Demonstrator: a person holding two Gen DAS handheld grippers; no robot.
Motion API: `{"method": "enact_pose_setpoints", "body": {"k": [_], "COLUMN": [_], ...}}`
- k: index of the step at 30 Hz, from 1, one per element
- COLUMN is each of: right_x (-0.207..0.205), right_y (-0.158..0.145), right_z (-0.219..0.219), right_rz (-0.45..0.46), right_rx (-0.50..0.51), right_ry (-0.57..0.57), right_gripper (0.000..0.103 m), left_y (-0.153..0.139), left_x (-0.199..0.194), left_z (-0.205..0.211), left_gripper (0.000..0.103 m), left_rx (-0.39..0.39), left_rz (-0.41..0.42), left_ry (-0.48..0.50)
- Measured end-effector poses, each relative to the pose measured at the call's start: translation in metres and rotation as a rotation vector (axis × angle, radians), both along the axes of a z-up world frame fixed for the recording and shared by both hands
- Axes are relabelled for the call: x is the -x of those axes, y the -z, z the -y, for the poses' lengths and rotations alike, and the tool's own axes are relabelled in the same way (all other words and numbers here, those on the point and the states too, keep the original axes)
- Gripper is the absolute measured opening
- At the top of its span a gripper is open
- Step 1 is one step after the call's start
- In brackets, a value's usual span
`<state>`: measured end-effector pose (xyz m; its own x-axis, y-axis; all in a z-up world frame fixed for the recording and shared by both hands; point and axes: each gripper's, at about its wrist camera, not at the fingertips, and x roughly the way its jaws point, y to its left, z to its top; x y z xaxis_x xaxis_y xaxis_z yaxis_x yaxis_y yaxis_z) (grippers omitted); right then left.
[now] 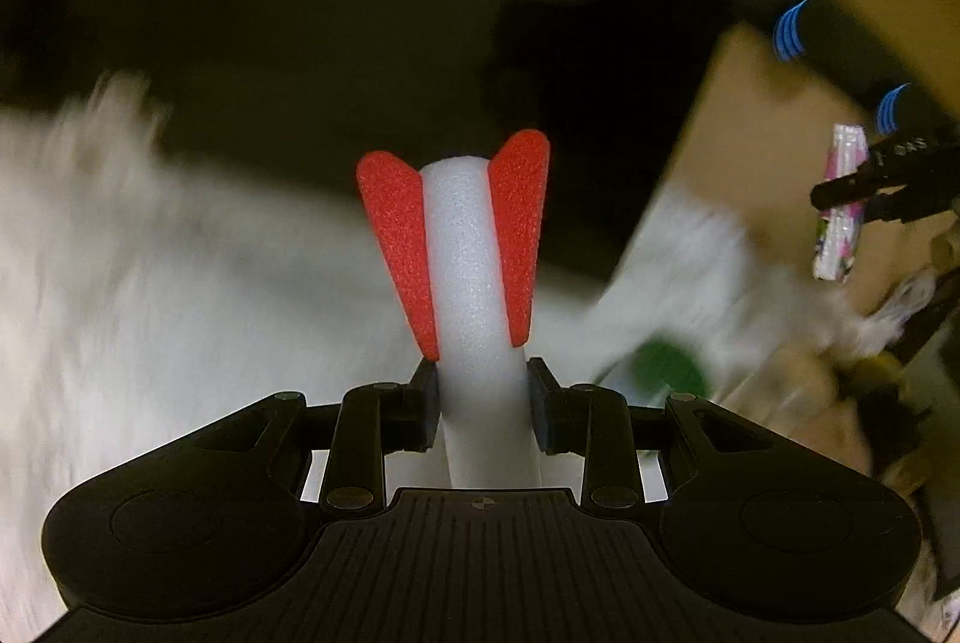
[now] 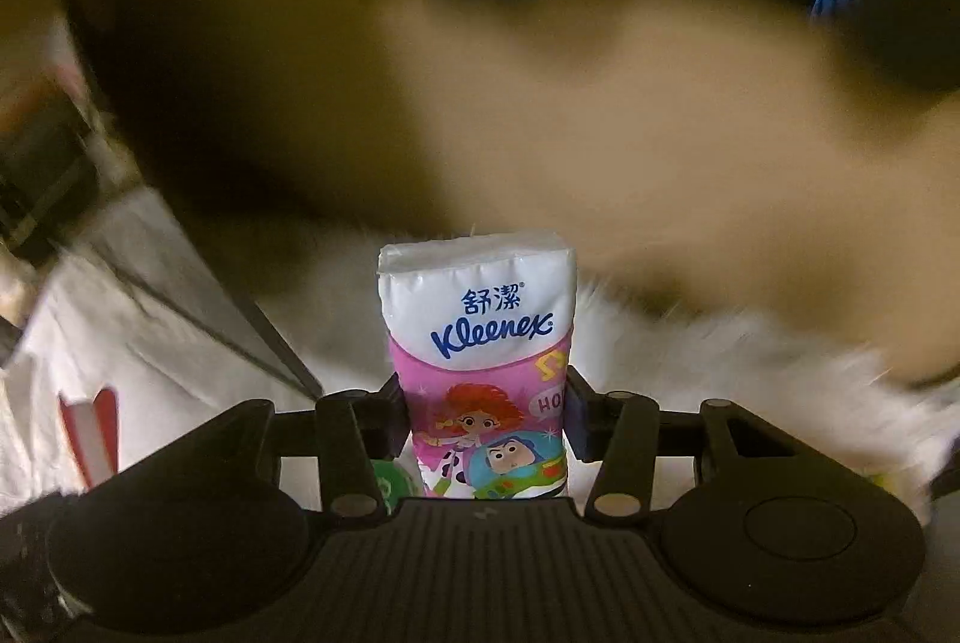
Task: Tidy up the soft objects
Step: 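Grasp the pink Kleenex tissue pack with the right gripper while the left lifts the rocket, then carry rocket and tissue pack into the pink box and open both grippers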
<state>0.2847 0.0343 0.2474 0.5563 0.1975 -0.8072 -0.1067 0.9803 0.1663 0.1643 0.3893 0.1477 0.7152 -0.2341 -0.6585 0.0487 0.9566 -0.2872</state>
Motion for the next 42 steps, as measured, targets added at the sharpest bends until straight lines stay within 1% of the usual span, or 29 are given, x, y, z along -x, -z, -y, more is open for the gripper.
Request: {"method": "enact_pose_setpoints", "body": {"k": [1,2,5,7,9,11,12,13,14,16,17,18,19,21,22,23,24,25,26,28,30,33,34,35,36,37,39,41,42], "right_x": [0.012,0.028,0.071,0.098,0.123,0.142,0.149,0.155,0.161,0.168,0.168,0.166,0.164,0.161,0.162,0.161,0.159,0.156,0.155,0.150,0.147,0.142,0.142,0.143,0.145,0.146,0.148,0.149,0.150], "right_y": [-0.021,-0.041,-0.078,-0.089,-0.093,-0.094,-0.092,-0.090,-0.083,-0.069,-0.061,-0.053,-0.045,-0.024,-0.016,-0.008,-0.002,0.004,0.010,0.016,0.023,0.029,0.030,0.031,0.031,0.031,0.028,0.027,0.027], "right_z": [0.010,0.023,0.062,0.087,0.111,0.137,0.148,0.157,0.164,0.173,0.176,0.176,0.175,0.175,0.174,0.173,0.172,0.171,0.171,0.172,0.179,0.182,0.182,0.182,0.182,0.181,0.180,0.180,0.180], "right_rz": [0.046,0.094,0.177,0.200,0.221,0.231,0.229,0.225,0.219,0.202,0.186,0.168,0.148,0.125,0.117,0.108,0.101,0.095,0.091,0.080,0.070,0.079,0.085,0.092,0.098,0.104,0.117,0.120,0.119], "right_rx": [0.006,0.016,0.046,0.081,0.125,0.147,0.144,0.135,0.121,0.102,0.093,0.090,0.093,0.101,0.100,0.098,0.095,0.093,0.091,0.083,0.066,0.076,0.077,0.075,0.072,0.069,0.062,0.056,0.055], "right_ry": [0.009,0.022,0.085,0.141,0.196,0.240,0.257,0.267,0.276,0.292,0.301,0.309,0.315,0.306,0.296,0.286,0.278,0.271,0.268,0.266,0.272,0.294,0.301,0.304,0.307,0.311,0.311,0.308,0.307], "right_gripper": [0.048,0.048,0.049,0.049,0.049,0.049,0.049,0.049,0.049,0.049,0.049,0.049,0.049,0.049,0.049,0.049,0.049,0.049,0.049,0.049,0.049,0.049,0.049,0.049,0.049,0.049,0.049,0.049,0.049], "left_y": [-0.020,-0.034,-0.075,-0.093,-0.099,-0.096,-0.090,-0.080,-0.070,-0.041,-0.028,-0.014,0.003,0.036,0.046,0.050,0.050,0.048,0.046,0.044,0.038,0.025,0.020,0.016,0.012,0.009,0.009,0.014,0.019], "left_x": [-0.003,-0.005,-0.010,-0.017,-0.024,-0.032,-0.038,-0.044,-0.049,-0.059,-0.064,-0.066,-0.072,-0.081,-0.082,-0.081,-0.080,-0.080,-0.079,-0.080,-0.081,-0.075,-0.074,-0.074,-0.075,-0.076,-0.078,-0.081,-0.084], "left_z": [0.009,0.017,0.060,0.100,0.138,0.185,0.210,0.234,0.253,0.294,0.311,0.330,0.351,0.384,0.389,0.390,0.388,0.386,0.386,0.383,0.373,0.363,0.359,0.355,0.352,0.348,0.345,0.349,0.354], "left_gripper": [0.033,0.033,0.033,0.033,0.034,0.034,0.034,0.034,0.034,0.034,0.035,0.034,0.037,0.041,0.041,0.042,0.044,0.047,0.048,0.047,0.047,0.046,0.042,0.029,0.020,0.014,0.014,0.013,0.012], "left_rx": [-0.011,-0.015,0.006,0.069,0.137,0.199,0.237,0.295,0.348,0.484,0.509,0.512,0.476,0.355,0.334,0.345,0.356,0.340,0.320,0.280,0.281,0.277,0.280,0.283,0.284,0.280,0.275,0.265,0.244], "left_rz": [0.048,0.081,0.171,0.193,0.188,0.163,0.140,0.103,0.071,0.011,0.000,-0.021,-0.064,-0.164,-0.183,-0.172,-0.161,-0.155,-0.152,-0.162,-0.160,-0.125,-0.123,-0.121,-0.118,-0.113,-0.115,-0.136,-0.152], "left_ry": [0.019,0.037,0.138,0.241,0.334,0.430,0.470,0.503,0.523,0.544,0.549,0.559,0.571,0.565,0.554,0.543,0.537,0.539,0.548,0.564,0.565,0.561,0.564,0.571,0.577,0.575,0.566,0.562,0.565]}}
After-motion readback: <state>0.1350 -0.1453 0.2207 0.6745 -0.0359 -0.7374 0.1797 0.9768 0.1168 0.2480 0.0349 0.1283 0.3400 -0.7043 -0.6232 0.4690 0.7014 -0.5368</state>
